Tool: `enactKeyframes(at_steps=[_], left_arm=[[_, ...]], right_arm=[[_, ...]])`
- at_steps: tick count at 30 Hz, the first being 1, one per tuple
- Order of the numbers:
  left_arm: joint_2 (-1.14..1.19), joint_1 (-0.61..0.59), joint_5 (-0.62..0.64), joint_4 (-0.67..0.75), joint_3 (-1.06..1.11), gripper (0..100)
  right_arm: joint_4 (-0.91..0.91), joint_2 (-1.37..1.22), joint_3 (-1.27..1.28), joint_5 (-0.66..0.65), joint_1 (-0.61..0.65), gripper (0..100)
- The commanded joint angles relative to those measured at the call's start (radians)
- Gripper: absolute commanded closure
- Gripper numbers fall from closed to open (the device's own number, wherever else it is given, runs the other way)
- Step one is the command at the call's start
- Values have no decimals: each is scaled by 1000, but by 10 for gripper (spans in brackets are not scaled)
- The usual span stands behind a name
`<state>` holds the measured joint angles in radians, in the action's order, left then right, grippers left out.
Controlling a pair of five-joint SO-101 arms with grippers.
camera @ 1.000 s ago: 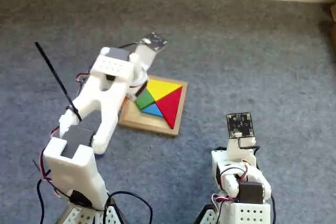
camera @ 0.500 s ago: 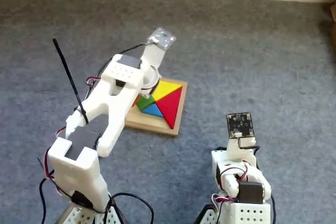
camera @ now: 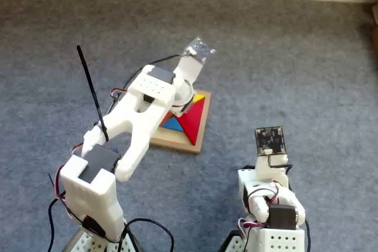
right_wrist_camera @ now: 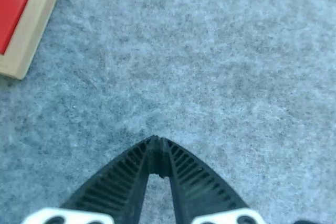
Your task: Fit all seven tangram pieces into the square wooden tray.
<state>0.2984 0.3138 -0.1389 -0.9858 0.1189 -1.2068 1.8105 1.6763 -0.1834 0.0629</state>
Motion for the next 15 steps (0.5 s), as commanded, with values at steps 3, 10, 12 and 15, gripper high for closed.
enactKeyframes(at_steps=[3, 10, 12, 15], left_arm=[[-62, 30, 32, -52, -18, 849], [-182, 114, 31, -89, 88, 849], [-236, 124, 31, -89, 136, 849], [-320, 117, 31, -89, 189, 849]], right_arm=[[-8, -13, 143, 0, -12, 982], [-8, -13, 143, 0, -12, 982], [-8, -13, 143, 0, -12, 982], [-8, -13, 143, 0, -12, 982]])
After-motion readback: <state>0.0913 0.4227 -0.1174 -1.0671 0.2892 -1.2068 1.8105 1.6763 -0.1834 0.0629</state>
